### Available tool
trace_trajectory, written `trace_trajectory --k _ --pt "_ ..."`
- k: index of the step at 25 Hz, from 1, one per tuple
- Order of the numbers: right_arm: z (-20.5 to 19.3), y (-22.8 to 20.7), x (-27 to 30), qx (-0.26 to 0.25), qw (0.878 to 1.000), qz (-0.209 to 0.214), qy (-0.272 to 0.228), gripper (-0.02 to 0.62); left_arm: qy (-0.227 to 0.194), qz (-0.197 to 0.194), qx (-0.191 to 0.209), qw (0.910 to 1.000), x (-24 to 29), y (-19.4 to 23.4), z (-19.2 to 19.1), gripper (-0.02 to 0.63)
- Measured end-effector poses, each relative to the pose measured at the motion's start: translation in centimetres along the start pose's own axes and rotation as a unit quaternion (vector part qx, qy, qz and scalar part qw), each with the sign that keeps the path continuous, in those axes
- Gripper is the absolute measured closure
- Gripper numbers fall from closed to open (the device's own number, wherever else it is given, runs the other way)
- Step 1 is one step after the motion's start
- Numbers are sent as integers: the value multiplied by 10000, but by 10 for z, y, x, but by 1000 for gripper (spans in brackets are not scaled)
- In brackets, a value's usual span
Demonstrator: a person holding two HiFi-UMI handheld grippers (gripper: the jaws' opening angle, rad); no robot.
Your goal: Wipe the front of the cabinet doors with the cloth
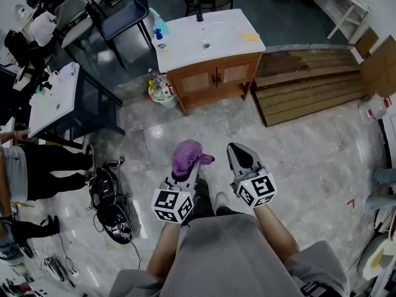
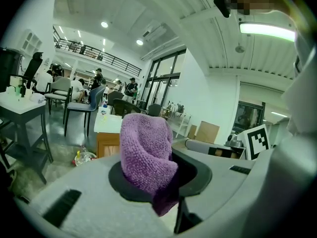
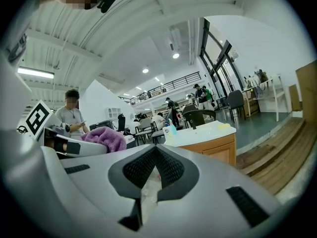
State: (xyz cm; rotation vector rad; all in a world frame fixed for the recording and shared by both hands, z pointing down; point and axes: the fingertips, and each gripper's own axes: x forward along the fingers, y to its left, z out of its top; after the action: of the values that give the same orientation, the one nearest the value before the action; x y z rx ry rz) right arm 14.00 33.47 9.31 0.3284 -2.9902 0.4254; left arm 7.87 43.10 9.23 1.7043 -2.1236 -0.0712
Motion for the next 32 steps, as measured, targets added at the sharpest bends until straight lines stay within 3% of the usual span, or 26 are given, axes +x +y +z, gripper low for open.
trace_trajectory --k 22,32 --pt "-2 -16 154 238 9985 -467 136 586 400 -333 -160 9985 86 141 31 522" --pt "-8 -38 190 351 9957 -845 145 586 698 -545 -282 9957 120 173 21 522"
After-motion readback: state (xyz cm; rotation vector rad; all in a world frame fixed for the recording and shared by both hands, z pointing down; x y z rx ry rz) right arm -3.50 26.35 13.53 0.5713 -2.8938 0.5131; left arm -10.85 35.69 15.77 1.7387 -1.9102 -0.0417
